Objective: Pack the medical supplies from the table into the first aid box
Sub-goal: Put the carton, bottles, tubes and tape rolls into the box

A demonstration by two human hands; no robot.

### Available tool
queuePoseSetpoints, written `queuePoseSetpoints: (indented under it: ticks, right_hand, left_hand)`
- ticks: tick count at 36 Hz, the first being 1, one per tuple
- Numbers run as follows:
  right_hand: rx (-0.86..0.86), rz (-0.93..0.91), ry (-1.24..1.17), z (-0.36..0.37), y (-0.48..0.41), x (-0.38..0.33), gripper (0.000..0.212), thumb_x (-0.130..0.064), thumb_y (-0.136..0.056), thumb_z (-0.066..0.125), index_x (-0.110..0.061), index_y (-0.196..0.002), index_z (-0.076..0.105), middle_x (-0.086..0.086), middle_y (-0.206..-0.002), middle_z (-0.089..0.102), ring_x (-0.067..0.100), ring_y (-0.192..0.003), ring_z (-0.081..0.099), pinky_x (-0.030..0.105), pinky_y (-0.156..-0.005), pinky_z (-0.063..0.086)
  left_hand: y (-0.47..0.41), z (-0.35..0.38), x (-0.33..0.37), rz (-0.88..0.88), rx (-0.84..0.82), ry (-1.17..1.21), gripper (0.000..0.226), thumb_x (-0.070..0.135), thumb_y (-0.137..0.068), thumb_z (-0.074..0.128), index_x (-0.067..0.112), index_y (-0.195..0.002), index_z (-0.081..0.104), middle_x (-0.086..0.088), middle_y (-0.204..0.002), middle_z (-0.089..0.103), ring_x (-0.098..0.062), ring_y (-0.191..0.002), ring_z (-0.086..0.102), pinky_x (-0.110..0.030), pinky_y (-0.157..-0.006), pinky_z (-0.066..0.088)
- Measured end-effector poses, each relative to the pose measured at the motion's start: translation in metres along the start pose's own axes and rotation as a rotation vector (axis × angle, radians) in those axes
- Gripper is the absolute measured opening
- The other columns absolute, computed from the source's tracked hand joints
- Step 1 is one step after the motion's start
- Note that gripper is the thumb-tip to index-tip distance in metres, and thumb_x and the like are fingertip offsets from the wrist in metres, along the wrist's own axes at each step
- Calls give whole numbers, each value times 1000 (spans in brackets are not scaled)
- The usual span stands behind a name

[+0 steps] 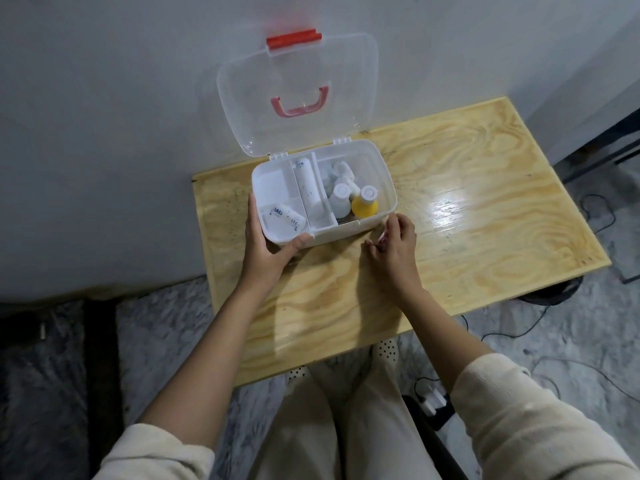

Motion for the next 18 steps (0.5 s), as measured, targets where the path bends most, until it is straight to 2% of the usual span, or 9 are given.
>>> queuePoseSetpoints:
  ticks: [4,7,10,13,16,18]
  right_hand:
    - [1,11,-20,-4,1,0,67,-6,-80,66,-1,-138,32,26,-135,32,39,-121,37,47,-103,40]
    - [19,22,-17,-10,4,-2,67,-8,-79,68,0,-137,34,26,-133,34,38,-121,38,49,-102,41]
    - [54,12,-13,-21,9,-7,69,-7,-79,68,2,-138,32,26,-130,36,37,-122,37,47,-105,39]
    - [97,-25,-20,-39,13,-14,68,-7,-83,65,0,-139,28,22,-130,35,32,-119,40,35,-102,41]
    - [148,-82,-37,-59,14,-25,66,-4,-84,63,0,-140,28,20,-125,36,18,-98,42,15,-86,39]
    - [185,-123,-53,-75,13,-37,66,-3,-83,63,0,-139,28,19,-124,36,8,-90,38,13,-84,40]
  left_hand:
    - [0,0,-1,-11,2,-7,110,32,-81,78,29,-158,0,12,-165,6,1,-147,12,-22,-115,18]
    - [-1,0,0,-11,-9,6,113,38,-78,79,30,-158,0,13,-165,8,-1,-148,14,-22,-115,20]
    - [-1,1,0,-11,-9,15,109,29,-82,79,28,-158,0,13,-165,8,1,-147,14,-21,-115,20]
    - [-1,1,2,0,-12,14,109,25,-82,78,27,-158,0,13,-165,8,0,-147,14,-23,-117,19]
    - [-2,0,2,-12,-21,17,109,27,-82,79,27,-158,1,16,-162,9,0,-147,14,-24,-116,20]
    - [-2,-1,3,-11,-25,19,111,29,-80,80,29,-159,2,13,-165,11,-5,-149,16,-29,-119,21]
Point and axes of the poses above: each hand's wrist, its own y-axis away from the middle knuckle, its own z-axis out of the palm, x = y × z, the point moved 6 cm from there along -y, towards the middle knuckle
